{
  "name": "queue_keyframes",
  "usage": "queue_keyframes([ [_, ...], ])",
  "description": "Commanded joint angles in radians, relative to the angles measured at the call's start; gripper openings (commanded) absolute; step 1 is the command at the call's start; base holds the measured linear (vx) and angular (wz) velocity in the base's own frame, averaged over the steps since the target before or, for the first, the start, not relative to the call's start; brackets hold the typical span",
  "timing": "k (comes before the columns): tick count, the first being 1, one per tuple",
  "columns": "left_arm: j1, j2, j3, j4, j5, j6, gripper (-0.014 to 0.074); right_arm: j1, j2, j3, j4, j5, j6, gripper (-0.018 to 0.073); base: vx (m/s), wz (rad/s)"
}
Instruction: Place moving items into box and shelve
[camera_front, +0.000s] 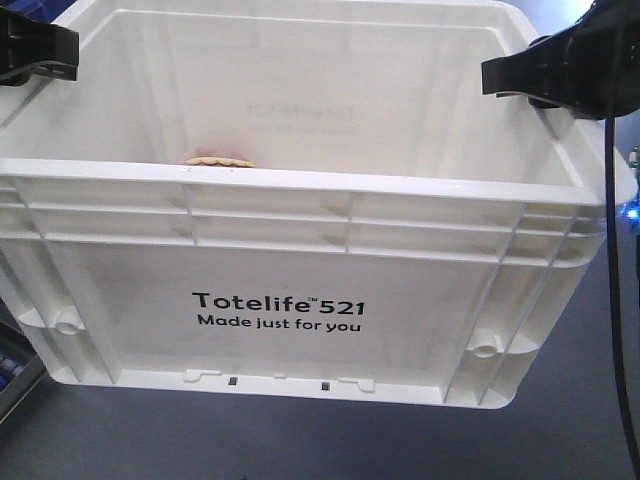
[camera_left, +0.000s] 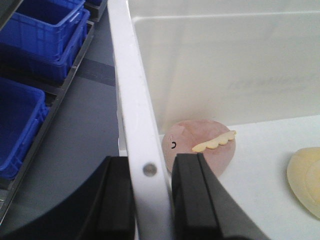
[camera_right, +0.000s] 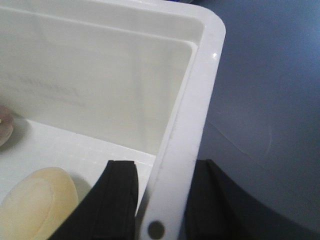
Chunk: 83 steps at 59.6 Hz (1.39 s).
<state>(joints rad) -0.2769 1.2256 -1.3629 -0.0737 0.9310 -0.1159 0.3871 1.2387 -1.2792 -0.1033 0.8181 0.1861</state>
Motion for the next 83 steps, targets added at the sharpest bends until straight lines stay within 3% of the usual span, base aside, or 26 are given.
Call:
queue_keyframes([
  [1, -0.024, -0.039, -0.052, -0.100, -0.144, 0.012, -0.0006, 0.010, -0.032, -0.048, 0.047, -0.167, 0.007, -0.0006, 0.18, 0.51],
  [83, -0.024, -0.039, -0.052, -0.100, -0.144, 0.012, -0.0006, 0.010, -0.032, -0.048, 0.047, -0.167, 0.007, -0.0006, 0.13, 0.48],
])
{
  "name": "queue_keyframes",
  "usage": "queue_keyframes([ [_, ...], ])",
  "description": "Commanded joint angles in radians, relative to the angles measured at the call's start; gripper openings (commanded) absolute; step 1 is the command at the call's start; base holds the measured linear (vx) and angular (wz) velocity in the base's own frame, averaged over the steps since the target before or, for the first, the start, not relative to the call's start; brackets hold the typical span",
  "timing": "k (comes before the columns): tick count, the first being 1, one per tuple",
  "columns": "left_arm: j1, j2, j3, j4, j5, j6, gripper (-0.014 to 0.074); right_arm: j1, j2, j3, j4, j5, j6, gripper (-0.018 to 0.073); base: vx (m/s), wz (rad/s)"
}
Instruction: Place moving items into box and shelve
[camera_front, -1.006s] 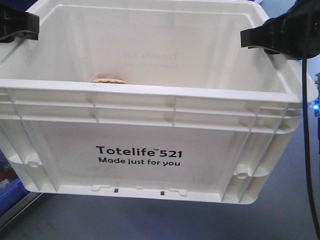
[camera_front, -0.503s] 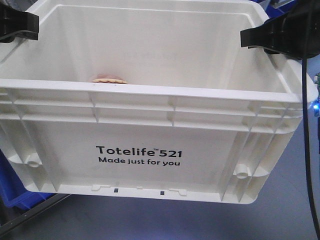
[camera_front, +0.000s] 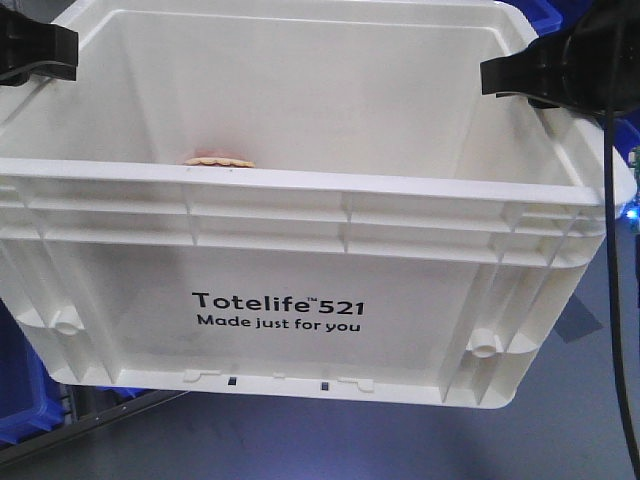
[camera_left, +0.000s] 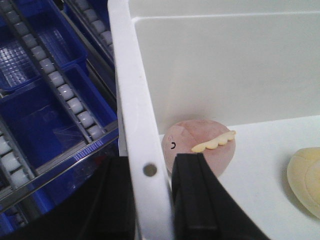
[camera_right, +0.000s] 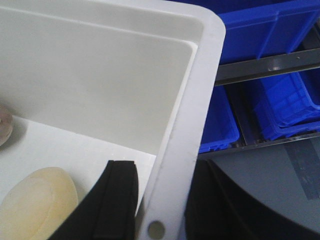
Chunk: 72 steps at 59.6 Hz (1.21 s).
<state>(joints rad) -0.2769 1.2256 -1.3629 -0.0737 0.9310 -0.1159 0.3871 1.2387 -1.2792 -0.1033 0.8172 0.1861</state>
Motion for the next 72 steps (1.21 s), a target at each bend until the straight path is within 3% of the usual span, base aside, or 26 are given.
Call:
queue_keyframes([
  [1, -0.024, -0.039, -0.052, -0.100, -0.144, 0.012, -0.0006, 0.010, -0.032, -0.048, 0.047, -0.166, 0.007, -0.0006, 0.09, 0.34],
  [72, -0.024, -0.039, -0.052, -0.100, -0.144, 0.012, -0.0006, 0.010, -0.032, -0.048, 0.047, -0.166, 0.007, -0.0006, 0.07, 0.20],
])
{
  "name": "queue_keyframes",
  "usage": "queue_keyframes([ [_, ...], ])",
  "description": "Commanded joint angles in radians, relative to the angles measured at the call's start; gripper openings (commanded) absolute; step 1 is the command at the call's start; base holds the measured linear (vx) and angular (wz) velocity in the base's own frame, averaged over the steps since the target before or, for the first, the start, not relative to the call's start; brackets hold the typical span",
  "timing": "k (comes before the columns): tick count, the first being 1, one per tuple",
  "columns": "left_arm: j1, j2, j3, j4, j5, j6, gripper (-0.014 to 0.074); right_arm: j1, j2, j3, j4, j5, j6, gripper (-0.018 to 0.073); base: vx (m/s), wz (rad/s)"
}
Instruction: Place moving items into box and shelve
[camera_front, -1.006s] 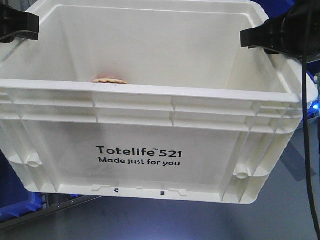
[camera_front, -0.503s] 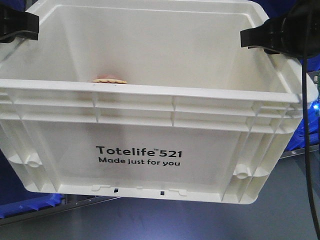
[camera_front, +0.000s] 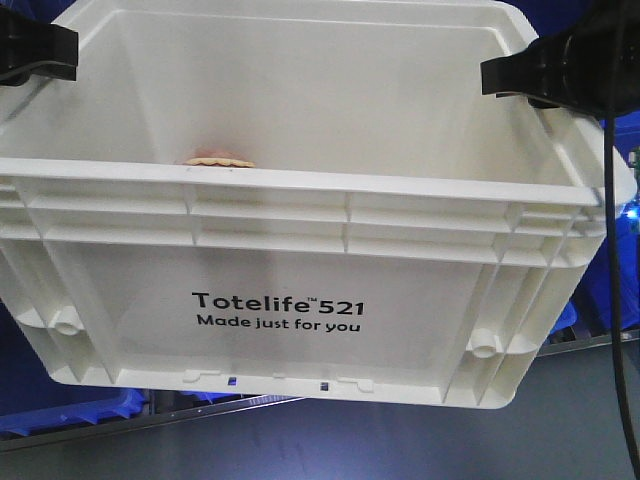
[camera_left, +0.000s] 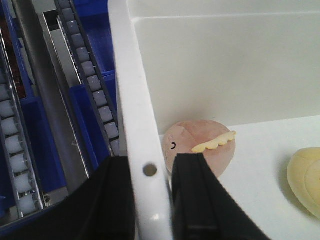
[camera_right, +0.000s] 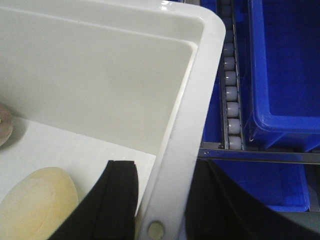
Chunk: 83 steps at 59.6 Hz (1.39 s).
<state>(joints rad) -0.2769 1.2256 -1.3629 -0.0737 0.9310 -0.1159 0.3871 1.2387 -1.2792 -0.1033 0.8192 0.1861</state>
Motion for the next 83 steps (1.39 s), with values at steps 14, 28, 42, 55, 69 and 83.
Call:
queue_keyframes([
  [14, -0.024, -0.039, -0.052, -0.100, -0.144, 0.012, -0.0006, 0.010, -0.032, -0.048, 0.047, -0.168, 0.007, -0.0006, 0.08, 0.09],
  [28, -0.024, -0.039, -0.052, -0.100, -0.144, 0.012, -0.0006, 0.010, -0.032, -0.048, 0.047, -0.168, 0.007, -0.0006, 0.07, 0.04],
  [42, -0.024, -0.039, -0.052, -0.100, -0.144, 0.012, -0.0006, 0.010, -0.032, -0.048, 0.047, -0.168, 0.007, -0.0006, 0.07, 0.03],
  [55, -0.024, -0.039, -0.052, -0.100, -0.144, 0.012, -0.0006, 0.010, -0.032, -0.048, 0.048, -0.168, 0.007, -0.0006, 0.06, 0.02],
  [69, -0.024, -0.039, -0.052, -0.100, -0.144, 0.012, -0.0006, 0.010, -0.032, -0.048, 0.047, -0.168, 0.007, -0.0006, 0.06, 0.02],
  [83, -0.024, -0.039, -0.052, -0.100, -0.144, 0.012, -0.0006, 0.010, -0.032, -0.048, 0.047, -0.168, 0.007, -0.0006, 0.06, 0.02],
])
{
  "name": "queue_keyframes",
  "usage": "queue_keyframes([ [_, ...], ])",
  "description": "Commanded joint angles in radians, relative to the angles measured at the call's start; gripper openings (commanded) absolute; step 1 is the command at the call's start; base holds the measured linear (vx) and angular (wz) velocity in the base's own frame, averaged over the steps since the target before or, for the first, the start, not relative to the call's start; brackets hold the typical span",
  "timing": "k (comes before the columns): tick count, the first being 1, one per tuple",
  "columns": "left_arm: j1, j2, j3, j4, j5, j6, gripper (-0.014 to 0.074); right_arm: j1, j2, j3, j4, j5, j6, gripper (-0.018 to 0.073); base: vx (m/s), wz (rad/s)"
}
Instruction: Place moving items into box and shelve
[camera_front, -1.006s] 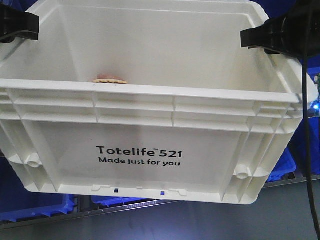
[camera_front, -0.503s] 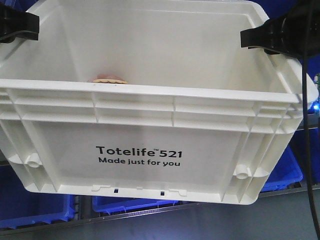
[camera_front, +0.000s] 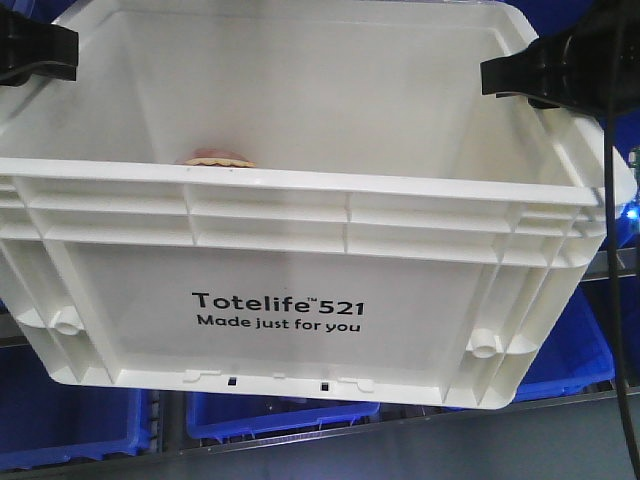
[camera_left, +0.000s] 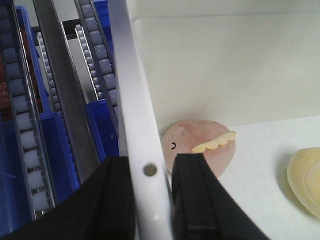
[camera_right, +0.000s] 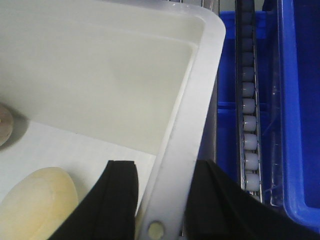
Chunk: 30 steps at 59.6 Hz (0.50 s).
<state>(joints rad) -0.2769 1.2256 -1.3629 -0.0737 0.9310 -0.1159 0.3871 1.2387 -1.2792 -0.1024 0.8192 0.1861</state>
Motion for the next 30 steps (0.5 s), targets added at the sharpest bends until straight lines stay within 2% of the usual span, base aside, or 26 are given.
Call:
queue_keyframes([
  [1, -0.024, -0.039, -0.052, -0.100, -0.144, 0.012, -0.0006, 0.010, -0.032, -0.048, 0.046, -0.168, 0.007, -0.0006, 0.06, 0.03],
  [30, -0.024, -0.039, -0.052, -0.100, -0.144, 0.012, -0.0006, 0.010, -0.032, -0.048, 0.046, -0.168, 0.007, -0.0006, 0.05, 0.04],
])
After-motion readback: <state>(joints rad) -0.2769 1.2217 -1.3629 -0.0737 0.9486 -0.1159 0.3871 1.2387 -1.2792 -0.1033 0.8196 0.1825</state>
